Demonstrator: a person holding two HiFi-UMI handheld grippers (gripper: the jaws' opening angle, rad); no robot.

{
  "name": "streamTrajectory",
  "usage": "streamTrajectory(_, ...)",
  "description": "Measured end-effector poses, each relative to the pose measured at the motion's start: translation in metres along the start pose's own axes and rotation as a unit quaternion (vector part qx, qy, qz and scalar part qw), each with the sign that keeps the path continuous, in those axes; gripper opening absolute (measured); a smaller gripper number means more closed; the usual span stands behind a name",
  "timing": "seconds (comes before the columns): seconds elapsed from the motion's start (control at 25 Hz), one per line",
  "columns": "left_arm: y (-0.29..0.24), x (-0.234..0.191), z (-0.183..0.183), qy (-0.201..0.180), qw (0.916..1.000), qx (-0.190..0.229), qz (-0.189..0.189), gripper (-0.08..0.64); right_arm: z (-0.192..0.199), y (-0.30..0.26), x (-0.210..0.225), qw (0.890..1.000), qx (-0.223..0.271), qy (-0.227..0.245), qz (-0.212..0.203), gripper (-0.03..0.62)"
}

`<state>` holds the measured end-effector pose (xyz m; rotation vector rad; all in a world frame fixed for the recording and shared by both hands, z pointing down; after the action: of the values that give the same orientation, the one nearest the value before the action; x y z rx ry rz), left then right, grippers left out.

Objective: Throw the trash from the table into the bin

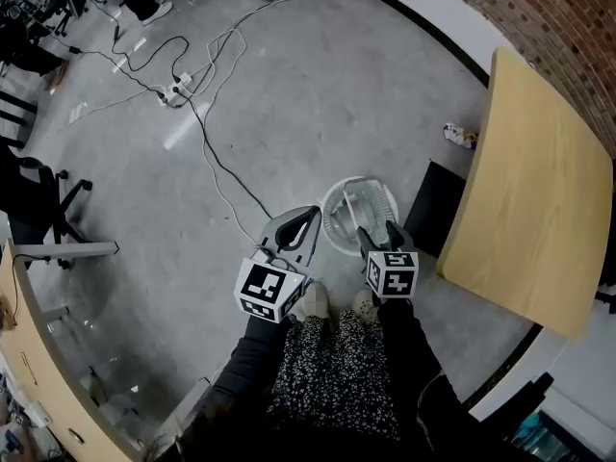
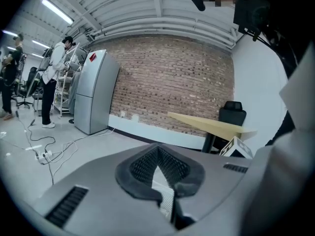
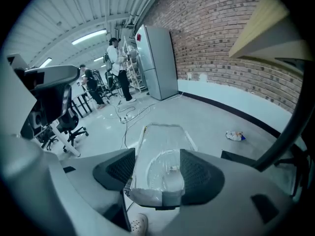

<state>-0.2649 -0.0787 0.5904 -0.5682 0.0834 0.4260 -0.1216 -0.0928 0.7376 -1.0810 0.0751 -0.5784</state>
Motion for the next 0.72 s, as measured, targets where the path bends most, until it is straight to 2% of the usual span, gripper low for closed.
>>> streamTrajectory(0.16,-0.007,0.002,0.013,0.006,1.0,-0.006,0.0,0.005,0.017,-0.02,0.009,1.0,-0.022,-0.007,-0.003,0.29)
streamTrajectory(0.4,-0.009,0.003,0.03,0.01,0.9998,-0.018,-0.004,0.005,0.031,-0.039,0.017,0.999,-0.044,0.007,0.007,0.291)
streamTrajectory(0.72,-0.008,0.009,0.011,0.006,0.9999,-0.008,-0.002,0.005,0.004,-0.014,0.003,1.0,0.004,0.014,-0.015,0.291)
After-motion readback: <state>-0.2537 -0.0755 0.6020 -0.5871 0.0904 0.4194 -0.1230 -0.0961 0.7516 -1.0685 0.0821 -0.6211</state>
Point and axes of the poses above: the fingertips, and each gripper's own axes: y backward along the fingers, x to its right, z out of its underside, the point moved 2 cm from there along y, backward along the fingers, and after that the axes turned 12 degrees about -x, right-handed, at the moved point
